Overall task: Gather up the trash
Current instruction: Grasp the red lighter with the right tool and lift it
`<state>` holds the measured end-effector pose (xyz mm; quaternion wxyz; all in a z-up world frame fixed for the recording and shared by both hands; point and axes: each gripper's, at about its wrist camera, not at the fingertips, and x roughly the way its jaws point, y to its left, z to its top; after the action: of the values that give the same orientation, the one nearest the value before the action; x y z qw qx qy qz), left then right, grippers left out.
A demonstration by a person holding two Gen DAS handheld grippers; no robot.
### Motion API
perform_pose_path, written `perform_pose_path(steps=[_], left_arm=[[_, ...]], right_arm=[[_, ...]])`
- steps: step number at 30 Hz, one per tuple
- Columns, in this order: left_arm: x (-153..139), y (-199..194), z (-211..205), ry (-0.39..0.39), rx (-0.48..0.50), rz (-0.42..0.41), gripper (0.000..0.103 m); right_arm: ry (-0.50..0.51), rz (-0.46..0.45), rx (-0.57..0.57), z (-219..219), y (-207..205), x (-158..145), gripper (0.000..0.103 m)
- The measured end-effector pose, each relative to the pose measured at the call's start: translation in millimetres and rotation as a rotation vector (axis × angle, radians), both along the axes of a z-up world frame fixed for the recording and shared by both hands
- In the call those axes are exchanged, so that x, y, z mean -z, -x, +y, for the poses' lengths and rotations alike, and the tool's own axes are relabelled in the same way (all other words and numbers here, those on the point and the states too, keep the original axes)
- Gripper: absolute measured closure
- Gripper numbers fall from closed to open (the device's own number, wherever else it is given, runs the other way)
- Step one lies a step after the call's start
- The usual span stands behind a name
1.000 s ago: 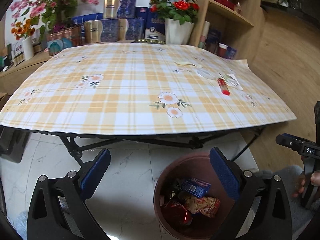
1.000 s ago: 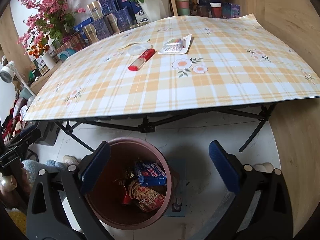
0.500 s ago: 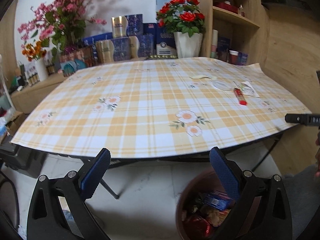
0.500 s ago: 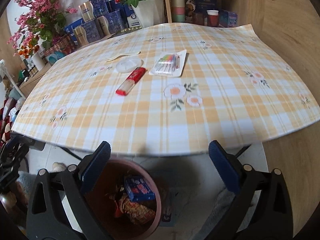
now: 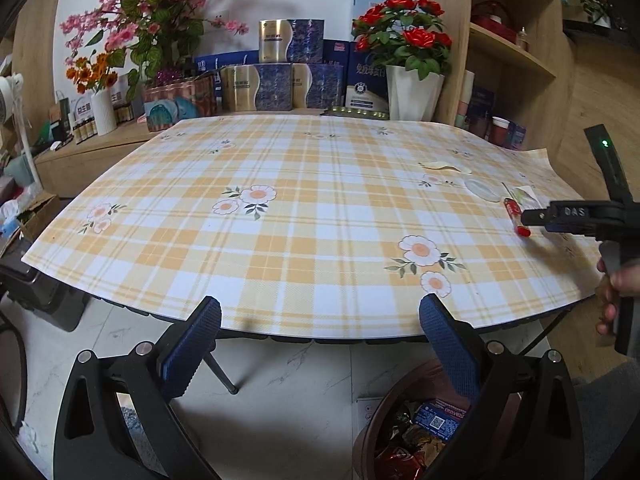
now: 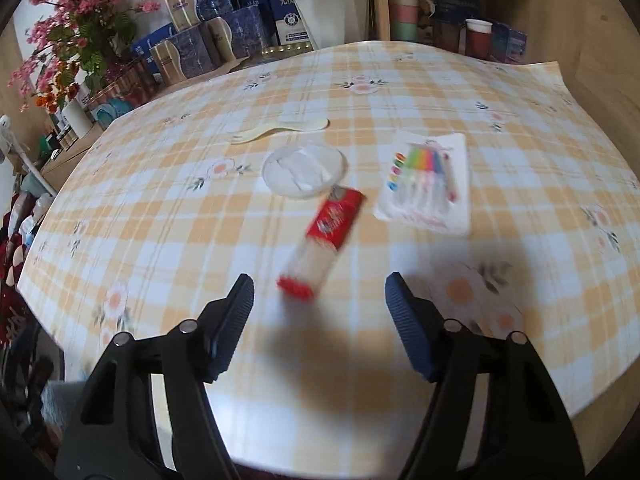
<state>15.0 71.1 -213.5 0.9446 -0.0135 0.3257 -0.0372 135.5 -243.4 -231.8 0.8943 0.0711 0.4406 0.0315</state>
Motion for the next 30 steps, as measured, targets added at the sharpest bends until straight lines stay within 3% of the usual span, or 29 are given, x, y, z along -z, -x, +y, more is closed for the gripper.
perform_pose_path(steps=[7, 11, 16, 23, 30], left_arm=[[5.3, -7.6, 4.9, 0.013, -0.016, 0.021, 0.006], [8.4, -11.4, 1.8, 0.016, -0.004, 0.035, 0.006], [2.8, -20.3, -6.9, 0.039, 0.062, 0.059, 0.006], [-36.2, -57.4, -44.6, 0.068, 0.221, 0.044, 0.006], [-42.3, -136.7, -128.5, 0.052, 0.436, 0.171, 0.006]], right_arm=[[0.046, 0.033, 0.058, 7.2, -29.9, 6.8, 0.048], [0.13, 0.015, 0.047, 13.2, -30.0, 7.7, 0.074], [0.101, -0.005, 0.02, 6.7, -18.7, 7.8, 0.076], [0.045, -0.082, 0.031, -16.3, 5.3, -10.4, 0.076], [-0.027, -0.118, 0.077, -50.4, 23.4, -21.3, 0.077]])
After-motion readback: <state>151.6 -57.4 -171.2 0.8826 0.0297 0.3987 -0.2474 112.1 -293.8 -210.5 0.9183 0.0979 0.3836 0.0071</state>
